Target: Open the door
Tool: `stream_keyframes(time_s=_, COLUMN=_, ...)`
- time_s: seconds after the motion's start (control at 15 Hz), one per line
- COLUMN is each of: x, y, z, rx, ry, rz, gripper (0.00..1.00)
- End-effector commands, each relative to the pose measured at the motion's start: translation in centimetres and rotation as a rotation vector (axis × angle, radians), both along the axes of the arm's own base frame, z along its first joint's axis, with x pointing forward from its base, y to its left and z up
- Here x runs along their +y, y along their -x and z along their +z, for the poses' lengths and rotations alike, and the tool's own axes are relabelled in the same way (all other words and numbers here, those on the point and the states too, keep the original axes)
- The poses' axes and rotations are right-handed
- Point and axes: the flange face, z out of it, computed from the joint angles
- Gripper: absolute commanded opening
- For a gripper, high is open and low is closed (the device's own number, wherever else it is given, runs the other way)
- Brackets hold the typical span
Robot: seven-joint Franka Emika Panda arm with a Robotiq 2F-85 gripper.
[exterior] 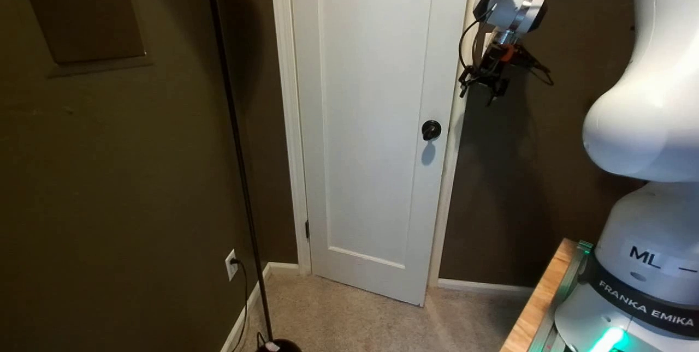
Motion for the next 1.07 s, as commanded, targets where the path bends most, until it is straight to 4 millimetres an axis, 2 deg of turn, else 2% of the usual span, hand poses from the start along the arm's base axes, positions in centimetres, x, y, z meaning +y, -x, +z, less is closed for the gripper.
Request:
stream_keyframes(time_s=0.0, x=-1.9, y=0.4, z=0.7, rx=0.002, ry=0.027, rz=-0.049, gripper=1.00)
stream_keyframes(time_s=0.33, x=-2.5, y=-1.1, z=0.7, rx=-0.070, ry=0.063, rz=-0.143, gripper=1.00)
stream_keyframes(time_s=0.6, x=-1.8, y=-3.0, z=-0.1, rx=-0.129, ry=0.021, rz=-0.187, gripper=1.00)
stream_keyframes(time_s=1.0, x=-0.2, y=-4.2, z=-1.0, rx=-0.117, ry=-0.036, rz=-0.143, gripper=1.00)
